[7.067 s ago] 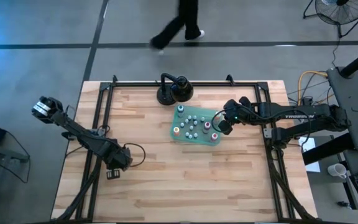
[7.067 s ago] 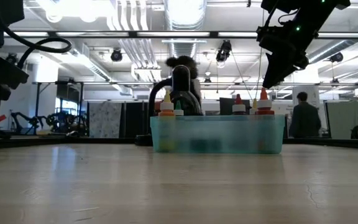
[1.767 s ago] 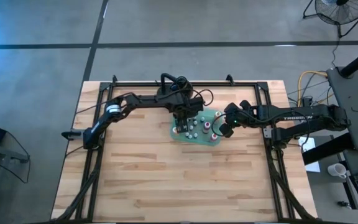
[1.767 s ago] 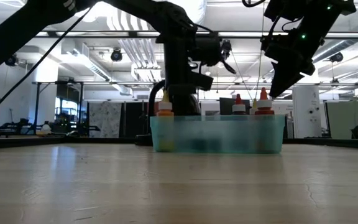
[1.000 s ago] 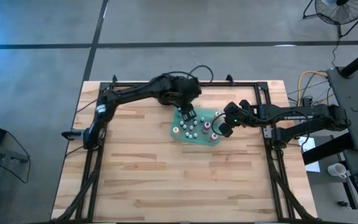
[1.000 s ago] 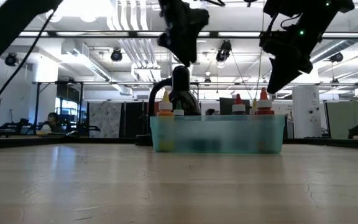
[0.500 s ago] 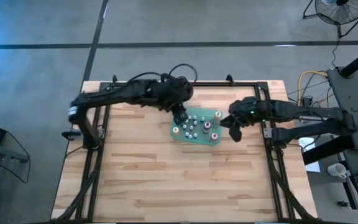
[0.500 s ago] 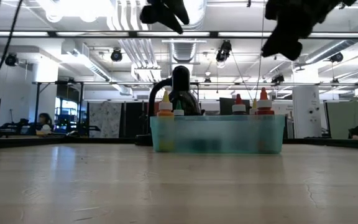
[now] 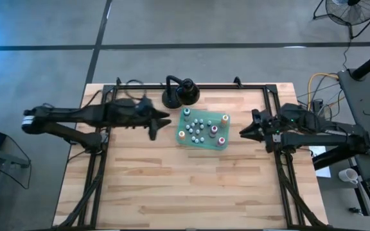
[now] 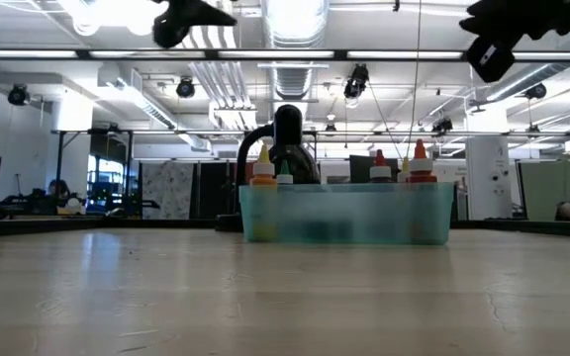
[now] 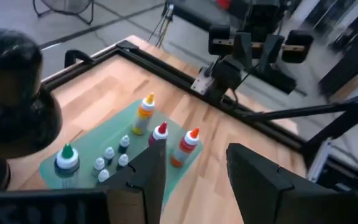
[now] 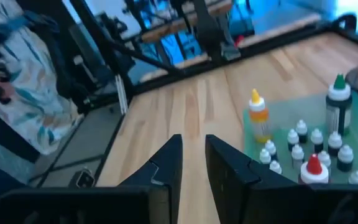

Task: Pick & Place food coloring
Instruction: Return to Home Position

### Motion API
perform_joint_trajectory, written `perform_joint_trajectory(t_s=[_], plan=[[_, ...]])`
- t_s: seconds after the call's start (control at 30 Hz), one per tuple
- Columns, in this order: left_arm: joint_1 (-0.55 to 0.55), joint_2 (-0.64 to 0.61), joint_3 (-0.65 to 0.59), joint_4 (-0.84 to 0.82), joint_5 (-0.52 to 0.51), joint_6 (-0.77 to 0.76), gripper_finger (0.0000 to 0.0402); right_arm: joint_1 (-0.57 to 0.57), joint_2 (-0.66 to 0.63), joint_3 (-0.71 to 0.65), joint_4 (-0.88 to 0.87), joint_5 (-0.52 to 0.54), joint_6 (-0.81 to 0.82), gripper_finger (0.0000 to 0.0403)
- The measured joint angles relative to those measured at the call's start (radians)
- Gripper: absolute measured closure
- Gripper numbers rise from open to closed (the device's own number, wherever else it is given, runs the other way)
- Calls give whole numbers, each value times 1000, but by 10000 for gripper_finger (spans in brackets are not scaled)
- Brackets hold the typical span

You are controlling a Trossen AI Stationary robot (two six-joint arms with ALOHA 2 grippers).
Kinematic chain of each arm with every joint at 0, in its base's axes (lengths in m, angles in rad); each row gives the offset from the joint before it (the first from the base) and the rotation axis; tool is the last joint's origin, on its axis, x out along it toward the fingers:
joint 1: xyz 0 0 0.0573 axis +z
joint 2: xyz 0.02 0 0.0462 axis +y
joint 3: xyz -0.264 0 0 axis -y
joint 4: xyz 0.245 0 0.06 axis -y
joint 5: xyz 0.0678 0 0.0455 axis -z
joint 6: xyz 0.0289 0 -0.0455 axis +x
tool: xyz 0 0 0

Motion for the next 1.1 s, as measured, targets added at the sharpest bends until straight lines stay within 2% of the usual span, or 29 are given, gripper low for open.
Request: perform_joint_trajectory(t_s=[0.2, 0.33, 0.4, 0.6, 0.73, 0.97, 1.1], plan=[[0, -206, -220, 49, -2, -24, 262, 0, -141, -67, 6, 30, 36, 339], [0, -307, -322, 61, 4, -106, 262, 0, -217, -99, 6, 30, 36, 339], [0, -347, -366, 88, 13, -71, 262, 0, -257, -111, 11, 30, 35, 339], [0, -458, -505, 224, 125, 39, 262, 0, -394, -181, 23, 66, 68, 339], [0, -536, -605, 319, 134, 64, 262, -1, -485, -269, 112, 85, 110, 339], [2, -666, -739, 435, 134, 68, 262, 0, -454, -443, 428, 68, 162, 339], [2, -723, -786, 439, 134, 60, 262, 0, -452, -526, 503, 76, 232, 339]])
